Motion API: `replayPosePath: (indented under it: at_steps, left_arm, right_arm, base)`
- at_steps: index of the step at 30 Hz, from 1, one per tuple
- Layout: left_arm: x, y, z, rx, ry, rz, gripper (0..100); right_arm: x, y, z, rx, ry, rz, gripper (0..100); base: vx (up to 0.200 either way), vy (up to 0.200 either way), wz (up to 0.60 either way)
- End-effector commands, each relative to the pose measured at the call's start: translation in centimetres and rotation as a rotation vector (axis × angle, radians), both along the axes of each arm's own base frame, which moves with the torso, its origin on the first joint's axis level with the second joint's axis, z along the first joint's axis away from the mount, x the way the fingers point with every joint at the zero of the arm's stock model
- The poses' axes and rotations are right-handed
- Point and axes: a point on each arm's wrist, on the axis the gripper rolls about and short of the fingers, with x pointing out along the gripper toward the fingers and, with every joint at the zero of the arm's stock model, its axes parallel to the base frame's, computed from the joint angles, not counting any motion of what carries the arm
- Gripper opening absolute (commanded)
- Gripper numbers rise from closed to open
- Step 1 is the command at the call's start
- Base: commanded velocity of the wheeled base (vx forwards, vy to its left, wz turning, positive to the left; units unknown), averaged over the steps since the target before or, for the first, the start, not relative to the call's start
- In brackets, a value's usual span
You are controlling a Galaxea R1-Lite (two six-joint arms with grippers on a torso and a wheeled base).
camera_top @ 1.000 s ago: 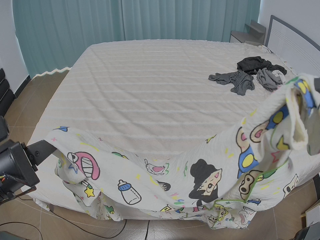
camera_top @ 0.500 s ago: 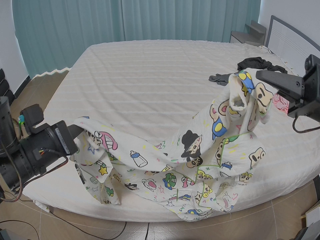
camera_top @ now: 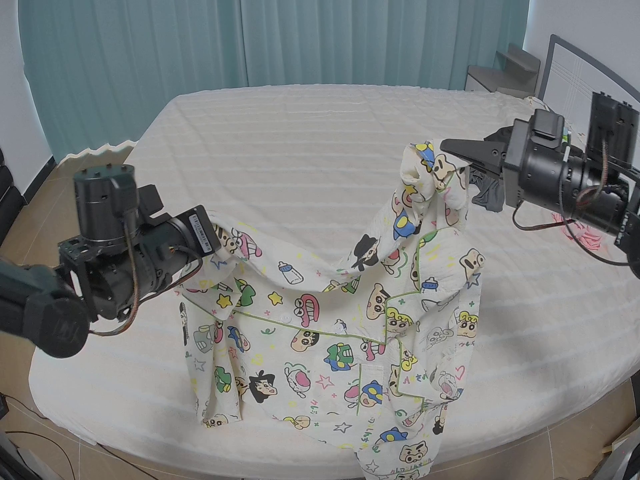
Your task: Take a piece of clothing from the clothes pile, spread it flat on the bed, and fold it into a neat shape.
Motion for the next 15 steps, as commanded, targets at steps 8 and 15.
replayPosePath:
  at_steps: [8,15]
  left_arm:
    - [10.4,-1.1,-5.8,0.039,0.053,0.141,0]
    - [14.1,-2.0,-8.6,0.062,0.06,0.218,0]
  right_arm:
    - [9.4,3.0,-5.7,-0.03,0.075,-0.144,0]
    - [13.3,3.6,-7.9,-0.04,0.085,-0.247,0]
  base:
    - [0.0,0.0,0.0]
    - [0.0,0.0,0.0]
